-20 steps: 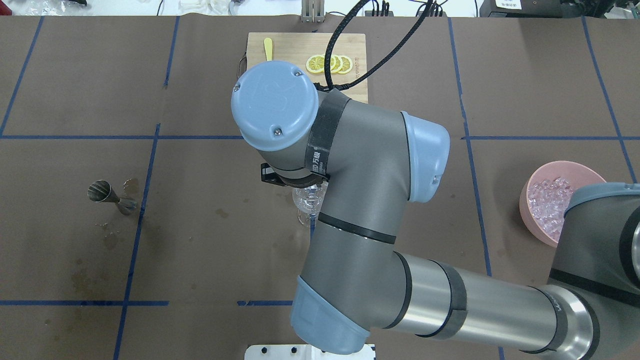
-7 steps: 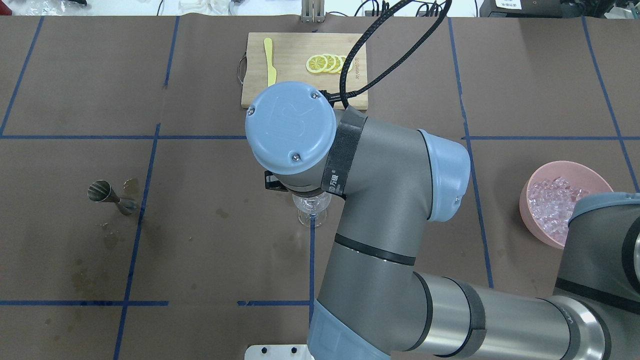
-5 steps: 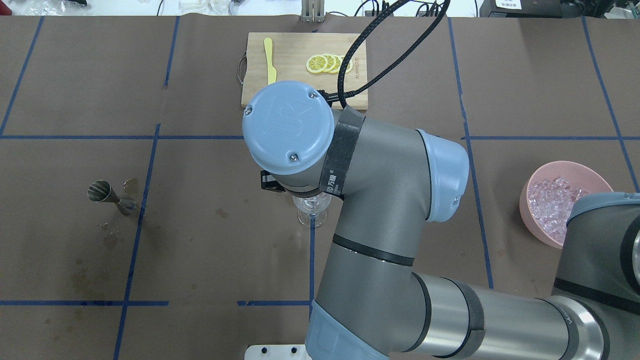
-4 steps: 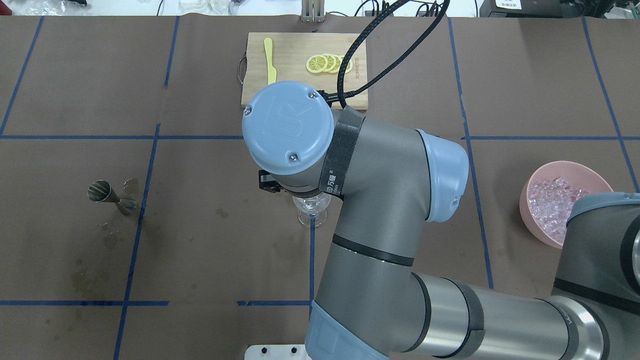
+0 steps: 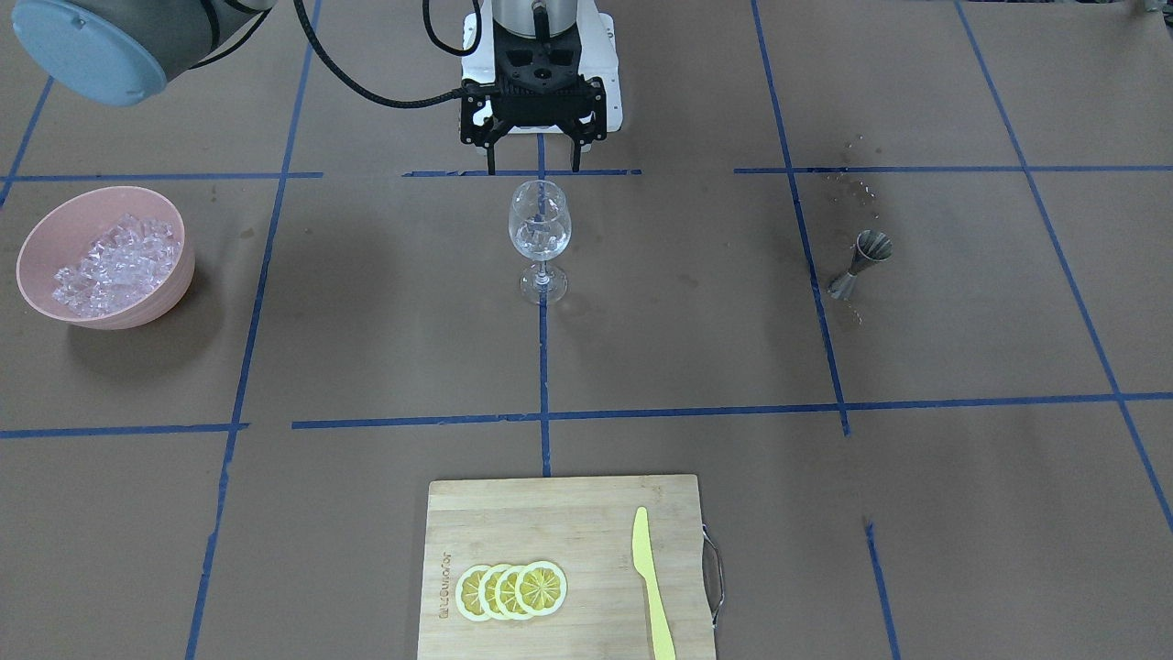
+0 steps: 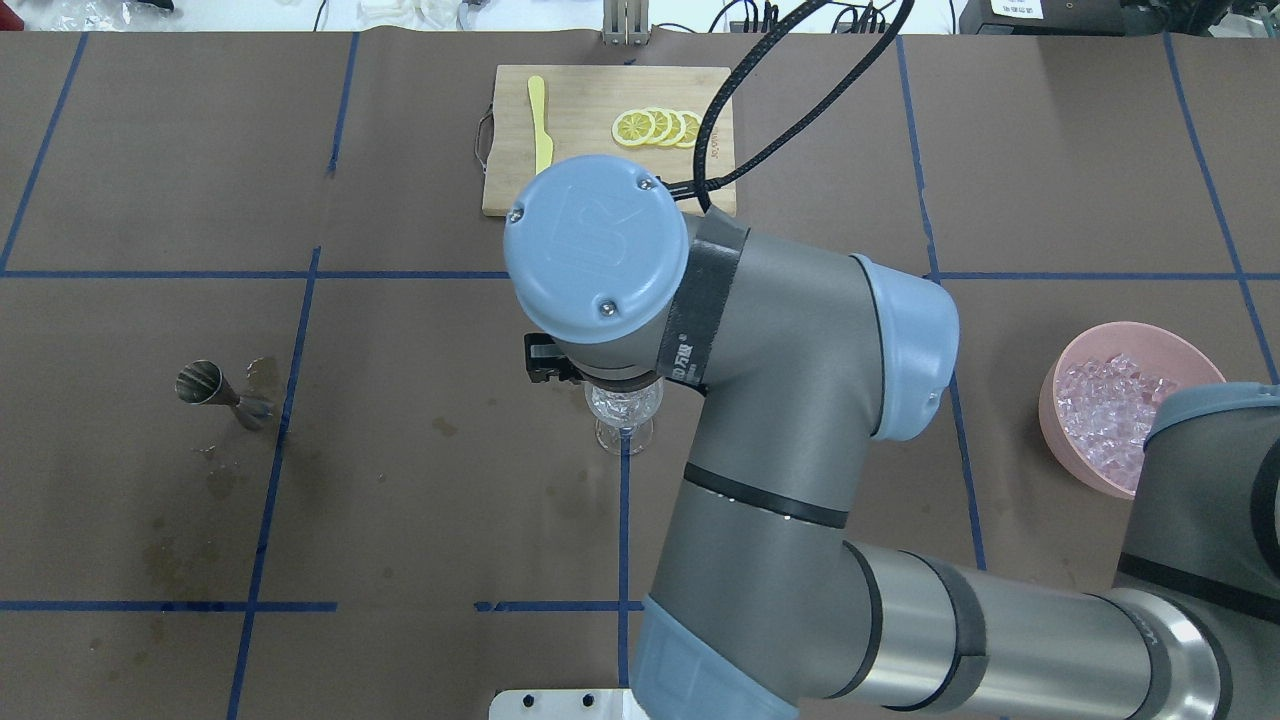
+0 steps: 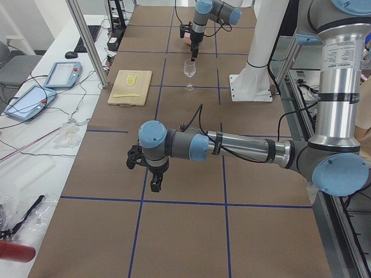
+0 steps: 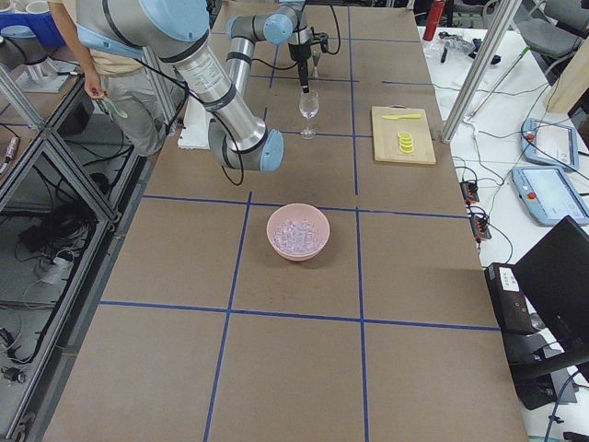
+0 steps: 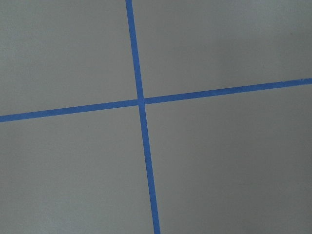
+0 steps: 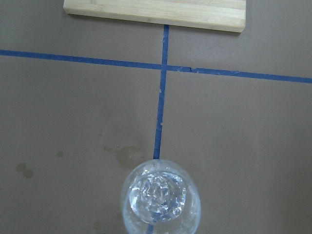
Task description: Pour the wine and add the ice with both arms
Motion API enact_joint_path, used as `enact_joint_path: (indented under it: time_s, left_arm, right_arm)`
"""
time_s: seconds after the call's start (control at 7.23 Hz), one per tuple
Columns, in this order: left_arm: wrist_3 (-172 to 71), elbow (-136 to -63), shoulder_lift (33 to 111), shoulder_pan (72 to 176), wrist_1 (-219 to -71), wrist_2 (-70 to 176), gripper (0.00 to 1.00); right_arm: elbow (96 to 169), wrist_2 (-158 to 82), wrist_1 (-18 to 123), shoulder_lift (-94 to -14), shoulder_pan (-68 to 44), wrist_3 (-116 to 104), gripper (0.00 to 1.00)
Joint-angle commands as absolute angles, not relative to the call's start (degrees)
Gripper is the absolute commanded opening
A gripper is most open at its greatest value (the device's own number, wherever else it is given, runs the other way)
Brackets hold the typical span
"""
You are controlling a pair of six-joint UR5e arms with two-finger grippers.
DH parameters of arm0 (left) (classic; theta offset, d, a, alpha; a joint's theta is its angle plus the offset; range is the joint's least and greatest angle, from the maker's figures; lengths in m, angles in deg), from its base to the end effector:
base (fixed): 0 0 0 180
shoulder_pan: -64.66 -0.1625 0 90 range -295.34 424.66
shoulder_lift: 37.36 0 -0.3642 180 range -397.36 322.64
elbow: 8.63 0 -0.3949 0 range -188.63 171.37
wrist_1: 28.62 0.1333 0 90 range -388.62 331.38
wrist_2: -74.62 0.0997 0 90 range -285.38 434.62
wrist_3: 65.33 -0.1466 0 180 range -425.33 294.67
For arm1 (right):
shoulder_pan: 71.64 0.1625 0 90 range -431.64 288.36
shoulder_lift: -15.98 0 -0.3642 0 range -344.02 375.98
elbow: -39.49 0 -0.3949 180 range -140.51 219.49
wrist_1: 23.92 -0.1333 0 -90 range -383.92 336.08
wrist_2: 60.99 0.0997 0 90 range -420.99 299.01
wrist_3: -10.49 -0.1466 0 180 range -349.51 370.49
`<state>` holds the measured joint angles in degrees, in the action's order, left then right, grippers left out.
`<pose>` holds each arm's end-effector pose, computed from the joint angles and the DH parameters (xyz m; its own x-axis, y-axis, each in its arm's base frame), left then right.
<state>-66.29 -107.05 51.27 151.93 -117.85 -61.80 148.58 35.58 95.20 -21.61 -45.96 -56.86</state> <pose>-0.0036 -0.4941 0.5677 0.6839 0.1286 -0.7181 -0.0588 0.9909 0.1214 -0.4774 -0.3588 0.0506 0.7534 -0.0622 0.6546 -0.0768 0.9804 0.1816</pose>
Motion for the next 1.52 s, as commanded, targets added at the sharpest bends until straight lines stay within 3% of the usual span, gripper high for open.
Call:
enact_joint_path:
  time_s: [0.0,0.69,0.97,1.38]
  left_arm:
    - [-66.47,-107.15,50.89,151.85,-117.39,-61.61,1.0]
    - [-73.94,-107.41,49.04,152.2,-116.6,-61.26,1.0]
    - [-73.94,-107.41,48.43,152.37,-116.25,-61.26,1.0]
    - [-74.03,-107.41,46.84,152.38,-116.68,-61.61,1.0]
  right_arm:
    - [155.12,41.01,95.18,-29.06,-38.72,-49.68,1.0]
    - [155.51,61.15,94.74,-51.21,-7.01,-0.93,1.0]
    - [151.92,64.86,93.43,-58.43,2.5,14.38,1.0]
    - [144.28,65.32,78.52,-77.13,14.19,20.25,1.0]
